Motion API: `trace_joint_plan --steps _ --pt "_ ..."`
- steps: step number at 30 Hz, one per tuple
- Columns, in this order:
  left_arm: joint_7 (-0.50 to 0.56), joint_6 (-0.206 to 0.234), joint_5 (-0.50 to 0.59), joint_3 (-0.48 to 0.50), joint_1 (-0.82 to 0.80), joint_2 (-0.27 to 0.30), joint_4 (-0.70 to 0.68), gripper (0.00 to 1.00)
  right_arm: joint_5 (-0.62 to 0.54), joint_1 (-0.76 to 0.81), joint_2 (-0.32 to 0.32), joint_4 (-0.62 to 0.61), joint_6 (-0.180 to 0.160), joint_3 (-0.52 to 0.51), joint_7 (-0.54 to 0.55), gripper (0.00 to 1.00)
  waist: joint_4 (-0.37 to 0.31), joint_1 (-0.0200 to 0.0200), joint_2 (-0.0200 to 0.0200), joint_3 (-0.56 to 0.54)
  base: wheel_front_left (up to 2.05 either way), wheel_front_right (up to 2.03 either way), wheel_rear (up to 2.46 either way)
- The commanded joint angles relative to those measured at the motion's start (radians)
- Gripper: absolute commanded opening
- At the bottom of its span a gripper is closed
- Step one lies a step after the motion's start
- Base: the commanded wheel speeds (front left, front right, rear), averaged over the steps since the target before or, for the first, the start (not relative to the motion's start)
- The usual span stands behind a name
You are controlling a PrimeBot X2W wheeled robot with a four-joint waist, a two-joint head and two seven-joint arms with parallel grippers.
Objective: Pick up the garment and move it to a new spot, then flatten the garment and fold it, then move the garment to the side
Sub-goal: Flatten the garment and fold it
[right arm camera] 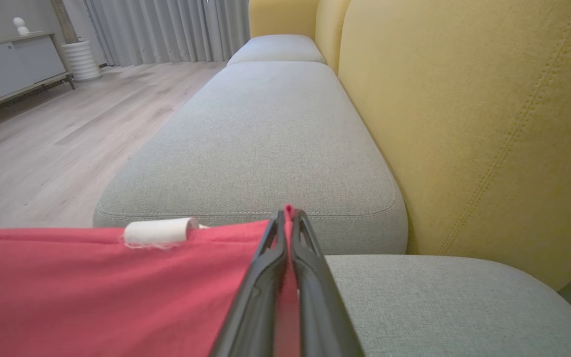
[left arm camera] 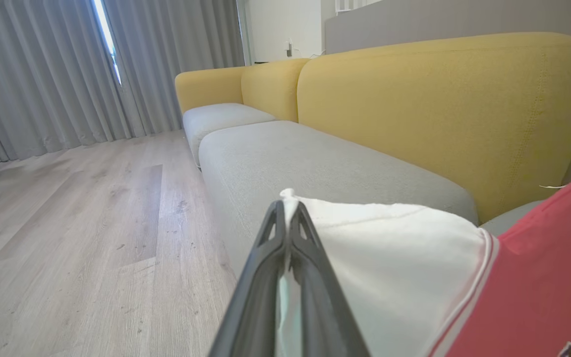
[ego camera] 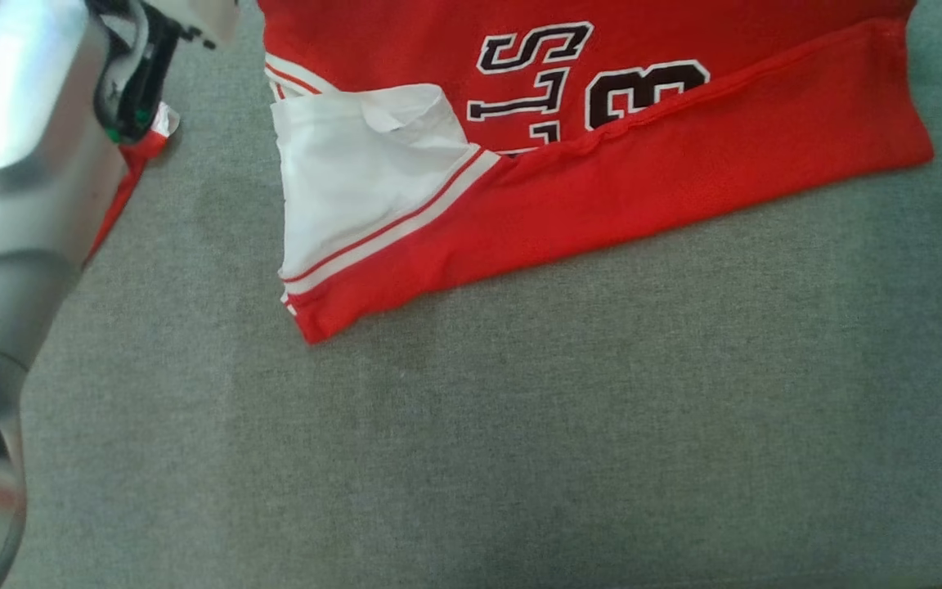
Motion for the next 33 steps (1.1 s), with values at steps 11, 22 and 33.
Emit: trace_joint_plan --steps 11,22,33 --pt "-0.014 -0.052 -0.034 -0.030 0.112 0.055 -0.036 0.00 0.125 0.134 -0.019 -0.034 -0.001 0.077 0.027 0.00 0.019 0.0000 0.0000 -0.109 0.00 0.00 0.00" --pt "0.197 -0.061 -0.131 -0.171 0.298 0.217 -0.346 0.00 0.220 0.304 -0.118 -0.108 -0.001 0.227 0.150 0.00 0.030 0.0000 0.0000 -0.214 0.00 0.00 0.00" --pt "0.344 -0.039 -0.196 -0.246 0.427 0.330 -0.583 0.00 0.256 0.385 -0.215 -0.127 -0.001 0.351 0.244 0.00 0.032 0.0000 0.0000 -0.221 0.00 0.00 0.00"
